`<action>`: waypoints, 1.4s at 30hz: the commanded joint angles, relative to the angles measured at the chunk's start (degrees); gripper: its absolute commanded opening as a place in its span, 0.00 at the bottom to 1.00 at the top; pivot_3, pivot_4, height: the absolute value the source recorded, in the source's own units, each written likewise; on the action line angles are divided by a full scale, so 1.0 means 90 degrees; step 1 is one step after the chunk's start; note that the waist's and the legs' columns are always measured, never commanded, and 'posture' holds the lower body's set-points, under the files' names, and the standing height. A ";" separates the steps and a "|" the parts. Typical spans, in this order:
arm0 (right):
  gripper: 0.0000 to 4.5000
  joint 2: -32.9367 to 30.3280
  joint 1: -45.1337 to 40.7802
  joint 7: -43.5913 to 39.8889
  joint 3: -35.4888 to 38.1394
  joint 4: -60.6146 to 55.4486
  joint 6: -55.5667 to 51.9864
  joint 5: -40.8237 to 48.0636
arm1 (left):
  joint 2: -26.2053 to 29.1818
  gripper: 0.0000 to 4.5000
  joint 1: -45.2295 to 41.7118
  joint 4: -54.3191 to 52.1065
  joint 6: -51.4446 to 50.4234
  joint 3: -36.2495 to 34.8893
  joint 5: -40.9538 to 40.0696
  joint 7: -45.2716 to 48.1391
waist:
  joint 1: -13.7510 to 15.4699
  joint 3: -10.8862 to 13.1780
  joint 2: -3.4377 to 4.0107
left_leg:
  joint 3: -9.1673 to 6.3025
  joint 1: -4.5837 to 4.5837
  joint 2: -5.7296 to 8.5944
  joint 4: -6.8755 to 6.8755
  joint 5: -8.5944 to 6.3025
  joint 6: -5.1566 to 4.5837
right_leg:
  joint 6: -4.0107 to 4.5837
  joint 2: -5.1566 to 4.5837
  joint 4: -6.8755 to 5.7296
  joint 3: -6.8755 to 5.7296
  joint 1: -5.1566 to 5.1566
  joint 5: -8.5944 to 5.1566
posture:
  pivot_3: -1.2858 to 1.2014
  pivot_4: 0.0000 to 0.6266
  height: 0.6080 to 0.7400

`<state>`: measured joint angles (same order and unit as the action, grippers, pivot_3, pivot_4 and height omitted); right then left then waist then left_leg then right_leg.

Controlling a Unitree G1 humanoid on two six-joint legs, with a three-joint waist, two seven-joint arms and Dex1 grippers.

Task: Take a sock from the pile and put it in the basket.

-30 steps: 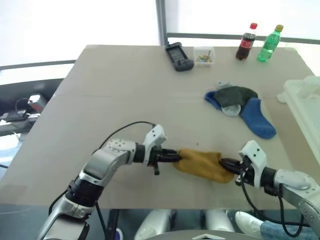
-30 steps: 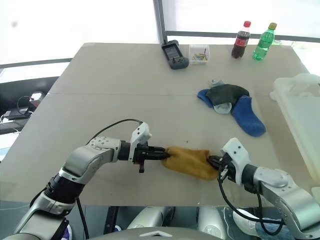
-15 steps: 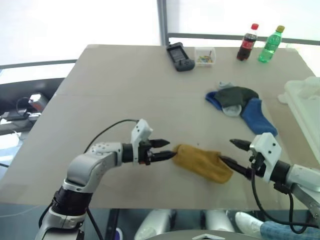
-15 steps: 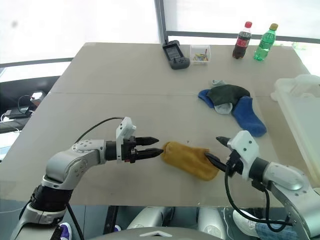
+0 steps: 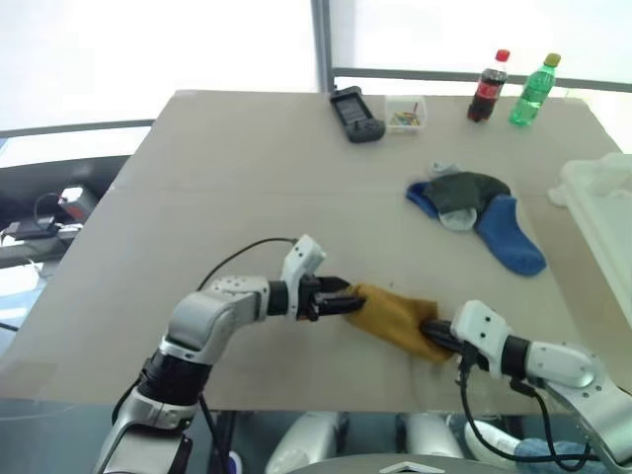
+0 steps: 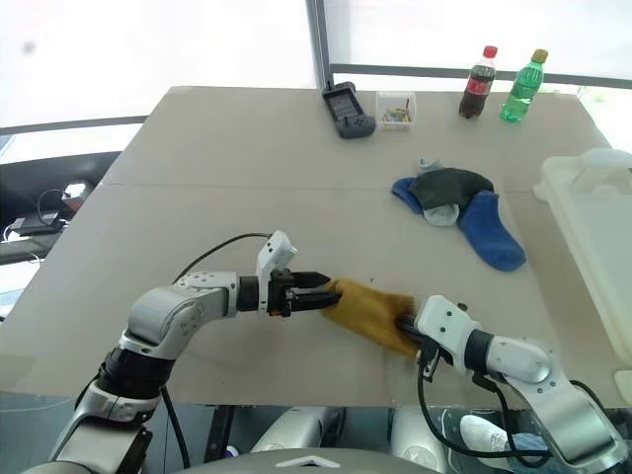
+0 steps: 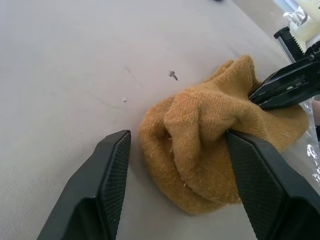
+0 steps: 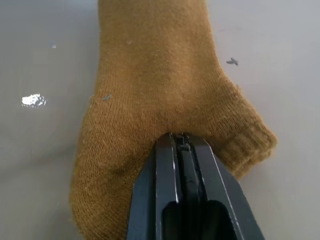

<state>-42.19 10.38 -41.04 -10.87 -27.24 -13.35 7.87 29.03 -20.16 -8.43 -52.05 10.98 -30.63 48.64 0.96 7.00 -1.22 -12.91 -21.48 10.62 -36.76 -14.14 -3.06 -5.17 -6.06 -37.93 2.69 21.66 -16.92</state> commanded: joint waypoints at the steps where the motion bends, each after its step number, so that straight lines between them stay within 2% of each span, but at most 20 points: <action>1: 0.00 0.0072 -0.0009 0.0016 -0.0123 0.0537 0.0148 -0.0314 | -0.0052 0.55 0.0076 0.0198 -0.0261 0.0286 0.0003 0.0085 | 0.0000 -0.0011 -0.0009 | 0.0000 0.0005 -0.0001 0.0000 0.0000 0.0000 | 0.0000 0.0000 0.0000 0.0000 -0.0004 0.0000 | 0.52 0.24 1.00; 7: 0.00 0.0047 0.0058 -0.0046 -0.0086 0.0583 0.0275 -0.0399 | -0.0123 0.03 -0.0087 0.0038 -0.1383 -0.0367 -0.0952 0.0217 | -0.0009 -0.0014 -0.0013 | 0.0001 0.0005 0.0000 -0.0004 -0.0001 0.0000 | -0.0010 0.0005 -0.0001 0.0007 -0.0003 0.0005 | 0.52 0.24 1.00; 11: 0.00 0.0053 0.0160 -0.0050 0.0023 0.0373 0.0179 -0.0309 | -0.0170 0.01 -0.0260 0.0035 -0.2129 -0.0908 -0.1613 0.0167 | 0.0000 -0.0011 -0.0011 | -0.0006 0.0003 -0.0002 -0.0004 -0.0001 0.0002 | -0.0009 0.0008 -0.0003 0.0002 0.0000 0.0005 | 0.52 0.24 1.00; 14: 0.00 0.0020 0.0241 -0.0035 0.0127 0.0189 0.0138 -0.0302 | -0.0454 0.01 -0.0586 0.0016 -0.2667 -0.1331 -0.2208 0.0045 | 0.0016 -0.0008 -0.0013 | -0.0007 -0.0004 0.0001 -0.0008 -0.0002 0.0003 | -0.0009 0.0007 0.0001 -0.0001 0.0001 0.0005 | 0.52 0.24 1.00; 18: 0.00 -0.0018 0.0285 -0.0031 0.0255 0.0025 0.0060 -0.0286 | -0.0859 0.01 -0.0977 0.0197 -0.3071 -0.1610 -0.2547 -0.0248 | 0.0038 -0.0007 -0.0014 | -0.0019 -0.0016 0.0002 -0.0024 -0.0003 0.0005 | -0.0009 0.0006 0.0002 -0.0013 0.0002 0.0006 | 0.52 0.24 1.00; 19: 0.00 -0.0016 0.0289 -0.0024 0.0282 -0.0008 0.0026 -0.0261 | -0.0934 0.13 -0.1041 0.0230 -0.3191 -0.1599 -0.2633 -0.0270 | 0.0031 -0.0007 -0.0014 | -0.0018 -0.0017 0.0002 -0.0024 -0.0003 0.0005 | -0.0009 0.0005 0.0001 -0.0012 0.0002 0.0005 | 0.52 0.24 1.00; 23: 0.00 -0.0018 0.0339 0.0020 0.0413 -0.0160 -0.0082 -0.0220 | -0.1354 0.39 -0.1256 0.0418 -0.3486 -0.1473 -0.2785 -0.0472 | 0.0044 -0.0005 -0.0015 | -0.0017 -0.0021 0.0002 -0.0025 -0.0005 0.0006 | -0.0009 0.0006 0.0005 -0.0010 0.0005 0.0005 | 0.52 0.24 1.00; 24: 0.00 -0.0021 0.0370 0.0035 0.0477 -0.0229 -0.0122 -0.0205 | -0.1482 0.51 -0.1310 0.0489 -0.3566 -0.1476 -0.2806 -0.0550 | 0.0049 -0.0005 -0.0016 | -0.0021 -0.0026 0.0004 -0.0032 -0.0005 0.0006 | -0.0009 0.0006 0.0006 -0.0015 0.0004 0.0005 | 0.52 0.24 1.00; 27: 0.00 -0.0049 0.0461 0.0058 0.0652 -0.0437 -0.0219 -0.0178 | -0.1673 0.75 -0.1423 0.0620 -0.3745 -0.1457 -0.2859 -0.0629 | 0.0075 -0.0004 -0.0017 | -0.0023 -0.0029 0.0006 -0.0039 -0.0006 0.0005 | -0.0010 0.0004 0.0005 -0.0017 0.0004 0.0006 | 0.52 0.24 1.00; 36: 0.00 -0.0021 0.0705 0.0185 0.1055 -0.1129 -0.0655 -0.0113 | -0.2181 0.75 -0.1727 0.1142 -0.4153 -0.1470 -0.2952 -0.0711 | 0.0140 0.0001 -0.0016 | -0.0021 -0.0034 0.0005 -0.0041 -0.0008 0.0006 | -0.0010 0.0005 0.0005 -0.0015 0.0006 0.0005 | 0.52 0.24 1.00; 42: 0.00 0.0084 0.0611 0.0253 0.0750 -0.1146 -0.0814 -0.0266 | -0.2685 0.75 -0.2026 0.1726 -0.4186 -0.1364 -0.2859 -0.0691 | 0.0144 0.0004 -0.0019 | -0.0021 -0.0039 0.0006 -0.0043 -0.0008 0.0006 | -0.0010 0.0004 0.0005 -0.0016 0.0006 0.0005 | 0.52 0.24 1.00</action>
<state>-41.72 16.47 -39.26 -3.84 -36.15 -20.69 5.81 5.95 -37.01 6.19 -89.63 -1.63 -55.59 42.05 2.25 7.04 -1.39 -13.10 -21.84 10.67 -37.15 -14.22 -3.01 -5.26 -6.03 -37.88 2.54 21.72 -16.87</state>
